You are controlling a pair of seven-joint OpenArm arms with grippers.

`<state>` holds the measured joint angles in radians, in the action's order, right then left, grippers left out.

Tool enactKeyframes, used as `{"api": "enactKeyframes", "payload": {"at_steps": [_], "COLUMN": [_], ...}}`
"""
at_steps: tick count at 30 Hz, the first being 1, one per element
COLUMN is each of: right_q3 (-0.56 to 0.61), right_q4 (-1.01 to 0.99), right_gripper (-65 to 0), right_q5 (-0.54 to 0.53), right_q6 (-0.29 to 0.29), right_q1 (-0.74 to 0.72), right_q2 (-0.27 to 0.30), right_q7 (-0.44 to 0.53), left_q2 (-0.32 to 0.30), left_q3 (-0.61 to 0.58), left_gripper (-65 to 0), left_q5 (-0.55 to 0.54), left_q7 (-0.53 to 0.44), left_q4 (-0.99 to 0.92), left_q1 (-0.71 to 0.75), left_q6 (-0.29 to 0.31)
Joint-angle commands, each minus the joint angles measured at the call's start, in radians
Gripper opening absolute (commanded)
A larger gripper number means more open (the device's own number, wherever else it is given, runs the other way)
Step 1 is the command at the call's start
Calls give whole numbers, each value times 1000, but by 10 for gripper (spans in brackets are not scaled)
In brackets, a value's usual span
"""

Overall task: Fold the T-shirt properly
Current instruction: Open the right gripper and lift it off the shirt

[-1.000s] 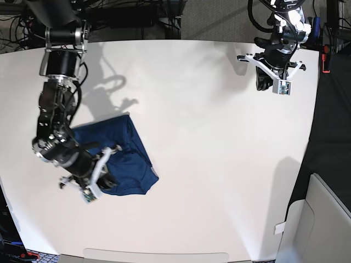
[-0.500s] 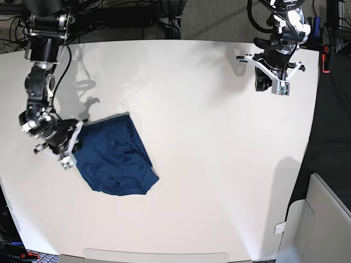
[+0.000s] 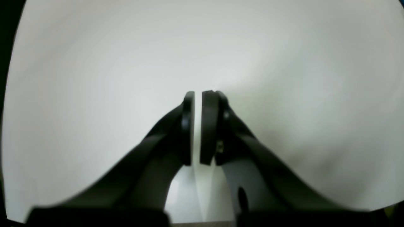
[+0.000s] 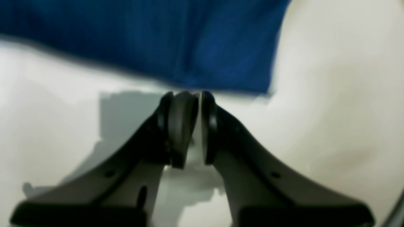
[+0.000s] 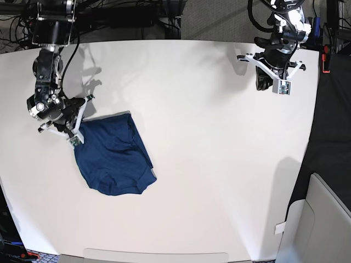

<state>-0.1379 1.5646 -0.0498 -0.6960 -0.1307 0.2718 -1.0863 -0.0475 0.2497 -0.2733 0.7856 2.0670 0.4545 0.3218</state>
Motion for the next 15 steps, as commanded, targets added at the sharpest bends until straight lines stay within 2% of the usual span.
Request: {"api": "enactKeyframes", "payload": {"at_steps": [1,4,12,15], "right_q3": [-2,-2,-12,-13], "right_q4": [55,155,314,414], "right_gripper": [-576,-576,-576,-576], "right_q5": [-5,-6,-6,-18], "right_q6": [-2,-2,-2,-2], "right_q1": [-7,32,61,113], "right_q2": [10,8,10,16], "right_q7": [-5,-32,-30,-30], "left_q2": [-5,-5,-5,-5], "left_q3": [1,0,-2,4], "left_gripper": [-616,-616,-616,-617], "left_q5": [-8,-8,-10,-10], "left_q7": [-18,-18,-18,-19], "left_q4": [19,19,19,20], "left_q1": [-1,-3,0,22], "left_q6": [1,1,1,1]}}
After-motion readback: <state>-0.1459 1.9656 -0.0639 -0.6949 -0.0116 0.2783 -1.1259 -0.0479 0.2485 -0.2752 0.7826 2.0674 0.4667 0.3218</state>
